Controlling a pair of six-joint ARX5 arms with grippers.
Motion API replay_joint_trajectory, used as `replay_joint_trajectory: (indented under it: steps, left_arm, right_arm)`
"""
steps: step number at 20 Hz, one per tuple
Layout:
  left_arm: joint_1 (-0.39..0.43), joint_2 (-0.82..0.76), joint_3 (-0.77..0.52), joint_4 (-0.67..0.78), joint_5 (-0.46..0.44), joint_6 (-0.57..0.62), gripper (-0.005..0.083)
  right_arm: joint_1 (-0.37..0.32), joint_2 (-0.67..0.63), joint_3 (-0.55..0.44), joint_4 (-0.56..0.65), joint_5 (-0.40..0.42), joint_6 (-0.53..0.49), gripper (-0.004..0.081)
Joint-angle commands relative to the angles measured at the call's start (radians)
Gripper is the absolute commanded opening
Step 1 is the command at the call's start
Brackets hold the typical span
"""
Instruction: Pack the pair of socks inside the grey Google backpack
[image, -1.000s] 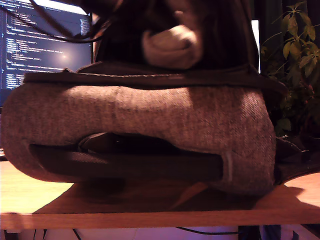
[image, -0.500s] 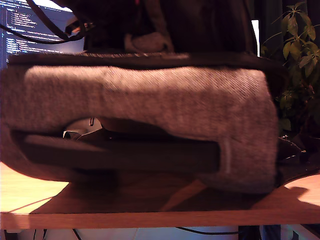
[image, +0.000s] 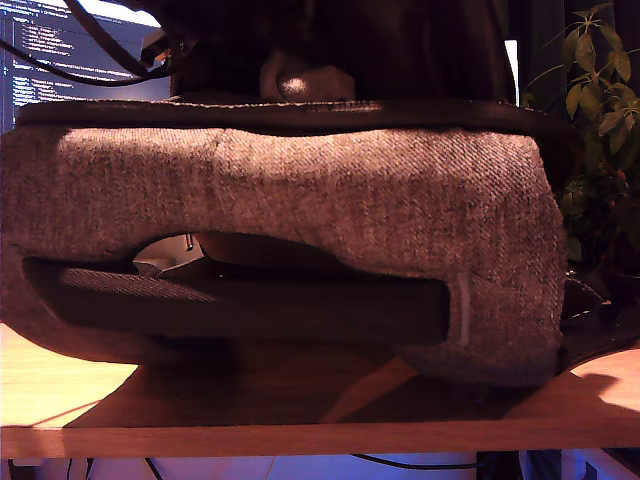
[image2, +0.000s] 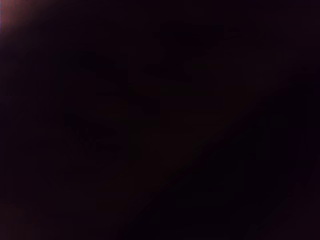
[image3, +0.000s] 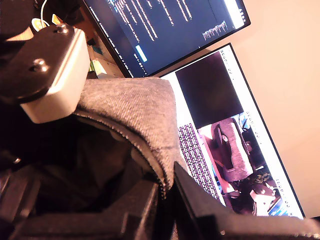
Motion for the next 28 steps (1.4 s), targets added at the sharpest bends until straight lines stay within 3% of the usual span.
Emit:
replay_joint_trajectory:
  steps: [1,6,9,18,20,21,24,28]
  left_arm:
    - [-0.002,-0.014,-0.016,0.0,0.015,0.01,0.0788]
    - [-0.008,-0.101,-0.008,-0.264,-0.005,-0.025,0.0788]
    - [-0.009,-0.158,-0.003,-0.335,-0.002,-0.025,0.0788]
    - [-0.01,-0.352,0.002,-0.651,0.155,0.024,0.0759]
    - [-0.01,-0.381,0.002,-0.723,0.178,0.048,0.0631]
    - [-0.01,-0.389,0.003,-0.74,0.197,0.069,0.0505]
    - [-0.01,-0.425,0.005,-0.765,0.259,0.071,-0.0031]
    - [-0.009,-0.504,0.023,-0.831,0.276,0.068,-0.0021]
  right_arm:
    - [0.018,-0.022,0.051,0.034,-0.008,0.005,-0.0011]
    - [0.017,-0.022,0.051,0.025,-0.009,0.005,-0.0011]
    - [0.017,-0.022,0.051,0.025,-0.009,0.005,-0.0011]
    - [0.015,-0.022,0.051,0.025,-0.008,0.005,-0.0011]
    - [0.015,-0.022,0.051,0.021,-0.008,0.004,-0.0011]
    - [0.015,-0.022,0.051,0.017,-0.004,0.004,-0.0011]
    - [0.003,-0.022,0.051,-0.021,0.0,0.005,-0.0011]
    - [-0.018,-0.022,0.051,-0.057,0.0,0.018,-0.0011]
